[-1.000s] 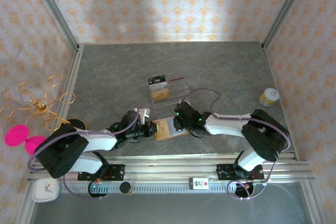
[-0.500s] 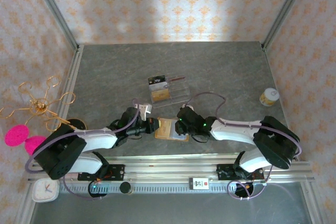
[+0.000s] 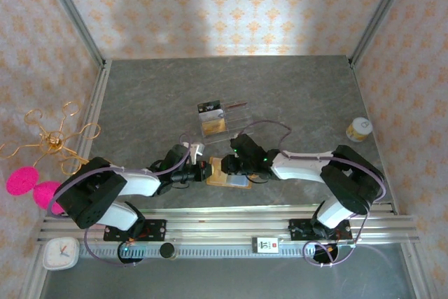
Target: Take the credit cards out of the card holder
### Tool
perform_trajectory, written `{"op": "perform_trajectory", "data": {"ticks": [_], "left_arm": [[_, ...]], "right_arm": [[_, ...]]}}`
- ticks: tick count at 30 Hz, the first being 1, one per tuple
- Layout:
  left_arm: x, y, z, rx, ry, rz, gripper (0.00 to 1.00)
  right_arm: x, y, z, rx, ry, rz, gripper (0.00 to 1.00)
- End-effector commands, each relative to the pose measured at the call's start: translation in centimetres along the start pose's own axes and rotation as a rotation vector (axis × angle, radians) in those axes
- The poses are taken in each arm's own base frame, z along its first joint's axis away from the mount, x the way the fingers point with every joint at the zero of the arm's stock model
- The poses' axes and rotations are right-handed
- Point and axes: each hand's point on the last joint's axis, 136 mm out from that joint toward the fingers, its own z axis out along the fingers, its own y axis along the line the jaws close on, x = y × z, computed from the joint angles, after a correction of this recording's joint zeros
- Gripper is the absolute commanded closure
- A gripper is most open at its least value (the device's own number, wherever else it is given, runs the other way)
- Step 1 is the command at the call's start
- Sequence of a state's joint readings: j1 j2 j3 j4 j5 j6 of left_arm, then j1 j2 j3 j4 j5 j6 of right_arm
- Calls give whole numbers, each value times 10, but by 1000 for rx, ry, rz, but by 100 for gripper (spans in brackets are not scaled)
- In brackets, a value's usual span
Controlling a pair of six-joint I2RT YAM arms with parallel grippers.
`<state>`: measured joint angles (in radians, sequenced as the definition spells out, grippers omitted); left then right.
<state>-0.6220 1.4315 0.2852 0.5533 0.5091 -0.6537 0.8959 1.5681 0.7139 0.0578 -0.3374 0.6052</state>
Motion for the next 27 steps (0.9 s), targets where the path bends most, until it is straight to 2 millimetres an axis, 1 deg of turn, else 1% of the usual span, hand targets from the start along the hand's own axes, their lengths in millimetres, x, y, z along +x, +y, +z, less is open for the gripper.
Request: {"op": "perform_trajectory", "data": {"ticks": [1,3,6,9,12,15,19,22,24,27], "left_arm": [[9,-7,1,34,22,28,100],[15,-8,1,32,38,30,100],[16,-8,1,30,42,36,100],[16,-4,0,8,41,41,100],[15,-1,-2,4,32,29,100],[13,2,-4,6,22,21,100],[10,-1,-6,10,10,25,100],[4,-7,-11,16,-6,37,100],[-6,-17,-17,30,-34,55,100],[-22,-36,-23,68,-75,84,100]], "right_arm": [[-4,2,5,-8,-10,11,74],[-1,-2,8,2,1,12,74],[6,-11,14,22,21,13,74],[10,-25,15,81,23,18,74],[8,-42,7,167,-10,18,74],[5,-50,-3,209,-43,18,74],[4,-52,-6,227,-53,13,74],[1,-44,-8,213,-64,-7,73],[-3,-34,-13,192,-86,-30,70],[-12,-24,-24,164,-125,-45,69]]}}
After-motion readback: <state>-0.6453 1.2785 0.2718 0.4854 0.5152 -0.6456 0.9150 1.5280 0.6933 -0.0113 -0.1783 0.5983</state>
